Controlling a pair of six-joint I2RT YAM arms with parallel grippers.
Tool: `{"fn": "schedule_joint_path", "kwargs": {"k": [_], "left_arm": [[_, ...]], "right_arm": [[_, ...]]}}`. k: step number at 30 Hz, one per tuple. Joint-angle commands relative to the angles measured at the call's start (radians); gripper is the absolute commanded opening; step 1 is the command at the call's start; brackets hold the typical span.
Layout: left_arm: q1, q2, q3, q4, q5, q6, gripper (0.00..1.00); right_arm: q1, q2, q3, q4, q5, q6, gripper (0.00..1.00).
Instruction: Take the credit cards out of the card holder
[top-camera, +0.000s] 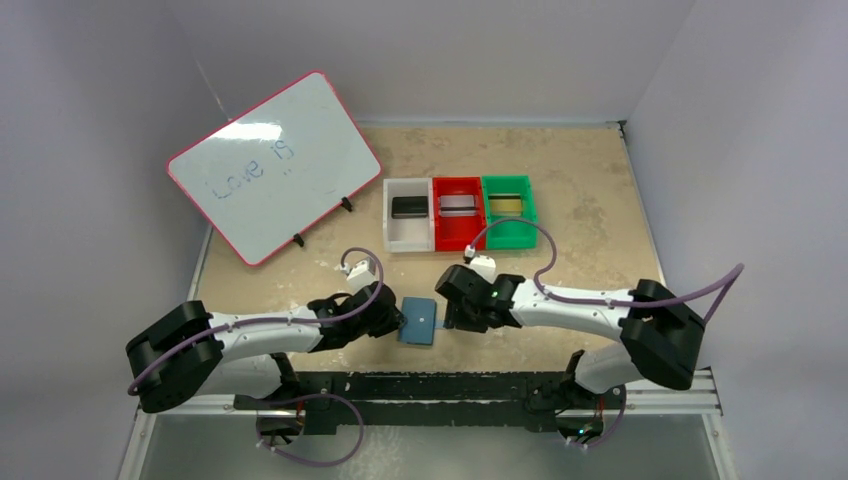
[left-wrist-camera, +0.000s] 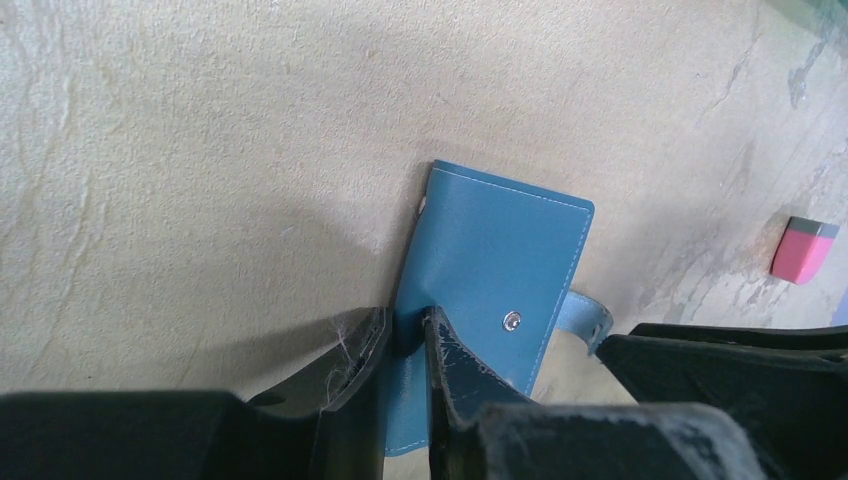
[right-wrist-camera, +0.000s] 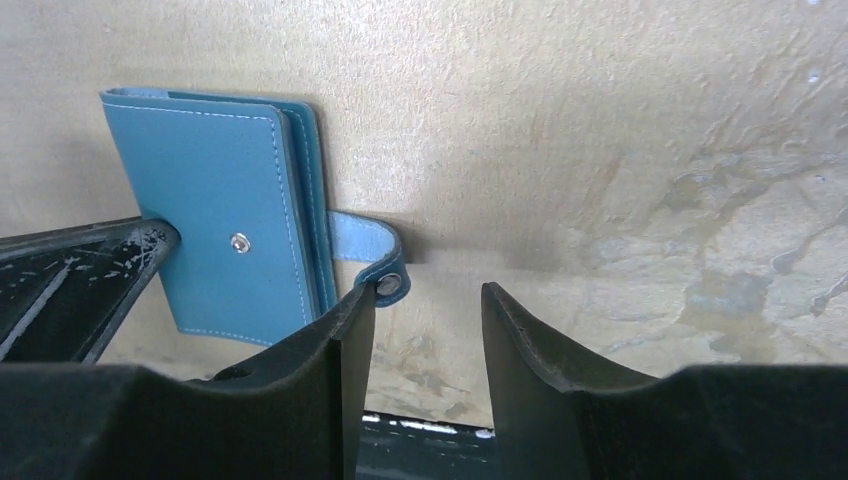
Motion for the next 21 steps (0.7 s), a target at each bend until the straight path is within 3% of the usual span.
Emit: {"fn": "schedule_joint_path", "kwargs": {"k": [1, 5, 9, 14, 21], "left_arm": [[-0.003, -0.001, 0.022, -0.096, -0.045, 0.048, 0.15], [-0.003, 0.000, 0.031, -0.100, -0.044, 0.049, 0.15], [-0.003, -0.002, 0.036, -0.107, -0.047, 0.055, 0.15], [-0.003, 0.008, 0.038, -0.097, -0.044, 0.055, 0.15], [-0.003, 0.014, 0.038, -0.087, -0.044, 0.052, 0.15]], "right_arm": [[-0.033, -0.088, -0.053, 0.073, -0.019, 0.008, 0.45], [-0.137, -0.158, -0.129, 0.206, -0.137, -0.052, 0.39], [-0.175, -0.230, -0.160, 0.192, -0.134, -0.056, 0.39], [-0.177, -0.283, -0.156, 0.262, -0.146, -0.118, 0.48], [-0.116, -0.119, -0.007, 0.204, -0.134, -0.166, 0.63]]}}
